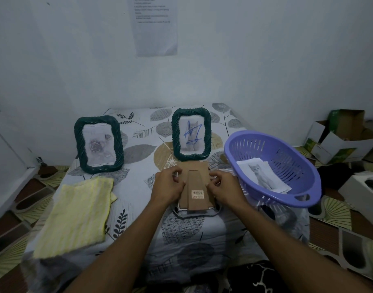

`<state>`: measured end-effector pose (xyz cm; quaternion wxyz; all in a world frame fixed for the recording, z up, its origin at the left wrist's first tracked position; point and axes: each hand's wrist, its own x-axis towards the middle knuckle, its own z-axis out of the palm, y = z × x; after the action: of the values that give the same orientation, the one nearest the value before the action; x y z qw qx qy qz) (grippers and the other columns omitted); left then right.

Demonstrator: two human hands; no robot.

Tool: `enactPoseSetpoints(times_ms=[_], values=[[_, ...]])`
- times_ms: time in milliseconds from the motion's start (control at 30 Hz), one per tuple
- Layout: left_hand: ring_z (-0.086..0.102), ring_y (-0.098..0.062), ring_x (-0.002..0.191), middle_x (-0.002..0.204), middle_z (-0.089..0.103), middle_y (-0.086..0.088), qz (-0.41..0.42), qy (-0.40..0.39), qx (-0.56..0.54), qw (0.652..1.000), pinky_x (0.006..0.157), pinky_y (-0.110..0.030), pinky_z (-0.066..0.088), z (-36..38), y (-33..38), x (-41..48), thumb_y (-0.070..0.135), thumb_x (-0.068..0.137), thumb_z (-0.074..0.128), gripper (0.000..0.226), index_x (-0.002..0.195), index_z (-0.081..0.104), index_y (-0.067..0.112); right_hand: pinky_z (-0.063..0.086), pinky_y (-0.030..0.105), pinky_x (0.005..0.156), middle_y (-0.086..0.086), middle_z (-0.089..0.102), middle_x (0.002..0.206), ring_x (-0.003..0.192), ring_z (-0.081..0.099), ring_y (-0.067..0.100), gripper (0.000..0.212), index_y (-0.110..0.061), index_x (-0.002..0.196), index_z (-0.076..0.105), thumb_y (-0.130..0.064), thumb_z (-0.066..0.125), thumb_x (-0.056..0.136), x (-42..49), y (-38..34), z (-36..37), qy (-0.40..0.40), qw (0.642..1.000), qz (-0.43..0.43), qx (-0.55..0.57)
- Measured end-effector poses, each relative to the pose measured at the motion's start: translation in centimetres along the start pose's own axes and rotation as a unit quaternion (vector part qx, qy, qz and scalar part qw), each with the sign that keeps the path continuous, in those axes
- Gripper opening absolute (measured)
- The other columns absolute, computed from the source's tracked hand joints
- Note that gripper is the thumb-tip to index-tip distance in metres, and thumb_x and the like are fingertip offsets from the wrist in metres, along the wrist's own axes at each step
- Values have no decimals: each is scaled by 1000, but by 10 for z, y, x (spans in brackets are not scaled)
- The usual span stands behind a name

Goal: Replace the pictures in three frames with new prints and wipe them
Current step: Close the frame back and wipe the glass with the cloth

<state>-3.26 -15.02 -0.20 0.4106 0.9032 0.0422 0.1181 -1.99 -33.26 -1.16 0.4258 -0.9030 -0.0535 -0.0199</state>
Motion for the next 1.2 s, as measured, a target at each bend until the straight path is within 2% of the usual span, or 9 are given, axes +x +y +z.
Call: enactPoseSetpoints(times_ms=[200,300,600,667,733,800,933,1067,1200], values=[[60,-16,84,82,63,-2,14,-7,31,999,83,-25,49,-2,-2,-4,13,80,73,33,112,67,12,54,29,73,0,70,74,76,66,11,40,-17,125,61,-12,66,86,0,0,3,-5,1000,4,-14],[61,-18,86,82,62,-1,19,-16,45,999,85,-31,52,-2,-4,-5,15,80,73,31,110,67,12,53,29,75,2,70,77,78,66,14,39,-15,124,61,-11,66,86,0,0,3,-8,1000,4,-20],[57,-14,82,87,62,-1,24,-25,69,997,75,-20,41,1,-8,-5,19,83,70,32,115,65,13,55,33,76,3,70,79,77,65,16,38,-13,126,60,-15,62,88,-2,-2,3,-16,997,-13,-77],[56,-13,84,95,66,-4,24,-34,76,996,75,-20,41,2,-9,-3,20,85,69,32,116,65,13,52,30,72,4,68,77,74,63,17,29,-11,117,64,-17,60,89,-3,-6,1,-23,993,-26,-109],[58,-15,86,101,67,-6,20,-42,84,995,76,-21,43,3,-10,-2,21,85,68,31,116,65,13,53,33,68,5,64,71,69,61,20,14,-10,94,66,-20,59,89,-3,-9,0,-31,985,-45,-161],[61,-18,89,102,68,-7,14,-47,88,995,77,-24,47,5,-11,-1,21,86,67,27,112,68,12,53,36,66,5,60,68,68,59,22,17,-13,74,59,-24,58,87,-4,-10,0,-37,978,-49,-202],[64,-20,76,85,70,-12,13,-69,123,990,69,-32,54,7,-6,-1,13,85,58,16,79,71,6,53,37,64,4,54,68,67,57,24,26,-18,62,50,-27,54,86,-6,-9,3,-40,965,-71,-248],[61,-24,76,77,64,-12,17,-85,152,985,66,-34,52,8,-5,2,17,83,57,22,63,61,11,54,39,71,2,55,85,78,56,20,20,-17,72,61,-29,56,87,-4,-4,3,-50,964,-75,-249],[42,-23,115,106,64,-2,59,-63,195,977,95,-38,30,6,-17,-2,31,87,59,16,94,69,21,47,32,83,3,51,106,97,52,19,18,-16,97,67,-28,58,88,-5,2,3,-25,973,-79,-216]])
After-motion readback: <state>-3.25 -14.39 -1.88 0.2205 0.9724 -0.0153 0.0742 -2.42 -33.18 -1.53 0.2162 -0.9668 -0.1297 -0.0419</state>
